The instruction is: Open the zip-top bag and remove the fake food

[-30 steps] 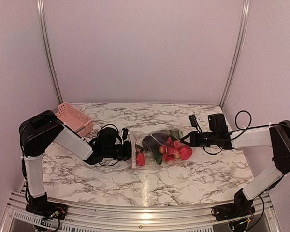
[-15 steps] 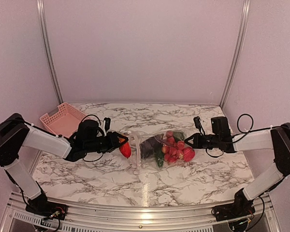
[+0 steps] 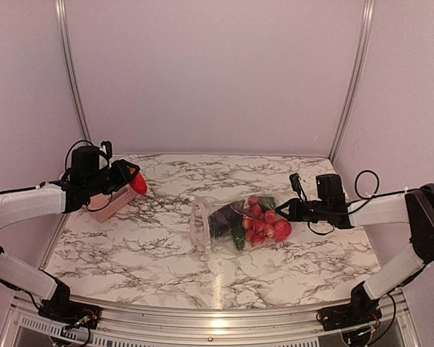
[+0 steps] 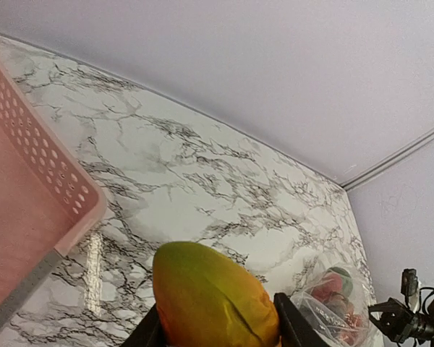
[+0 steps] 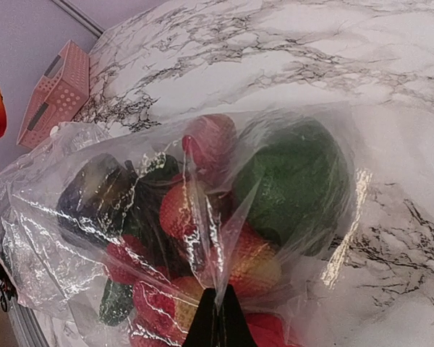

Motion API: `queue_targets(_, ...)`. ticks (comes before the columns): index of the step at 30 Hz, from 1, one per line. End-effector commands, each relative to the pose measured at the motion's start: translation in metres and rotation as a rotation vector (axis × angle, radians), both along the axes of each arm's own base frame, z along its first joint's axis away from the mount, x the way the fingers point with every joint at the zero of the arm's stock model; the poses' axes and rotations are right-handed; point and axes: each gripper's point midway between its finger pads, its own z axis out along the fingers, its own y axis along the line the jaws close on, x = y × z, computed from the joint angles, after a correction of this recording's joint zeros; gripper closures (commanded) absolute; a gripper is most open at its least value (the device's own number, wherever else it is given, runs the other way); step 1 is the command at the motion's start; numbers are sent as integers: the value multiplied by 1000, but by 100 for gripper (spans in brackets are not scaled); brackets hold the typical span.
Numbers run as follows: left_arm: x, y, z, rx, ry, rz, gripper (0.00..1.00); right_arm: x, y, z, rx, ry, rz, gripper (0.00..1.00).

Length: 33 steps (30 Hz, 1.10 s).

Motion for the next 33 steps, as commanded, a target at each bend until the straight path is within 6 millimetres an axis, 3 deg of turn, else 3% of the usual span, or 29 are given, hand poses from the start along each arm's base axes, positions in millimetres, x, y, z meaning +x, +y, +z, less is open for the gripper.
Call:
queue_targets(1, 21, 54, -11, 106, 67, 106, 65, 7, 0, 12, 15, -42, 7, 100)
queue_targets(4, 42, 89, -12, 98, 77, 196, 65, 7, 0, 12, 18, -41, 9, 100)
queue_targets(8, 71, 131, -28, 108, 130, 299, 65, 8, 2, 12, 21, -41, 16, 100)
queue_targets(13, 105, 158, -45, 131, 173, 372, 64, 10, 3, 13, 20, -44, 20, 100)
queue_targets(14, 111, 175, -50, 136, 186, 409, 63, 10, 3, 13, 22, -44, 22, 100)
queue_targets(17, 130, 191, -66, 122, 212, 428, 63, 11, 5, 11, 28, -41, 32, 100)
queue_targets(23, 163, 201, -98, 49, 272, 415, 61, 13, 7, 8, 33, -37, 39, 100)
queue_targets(33, 196, 214, -122, 56, 333, 427, 54, 11, 7, 9, 36, -44, 44, 100)
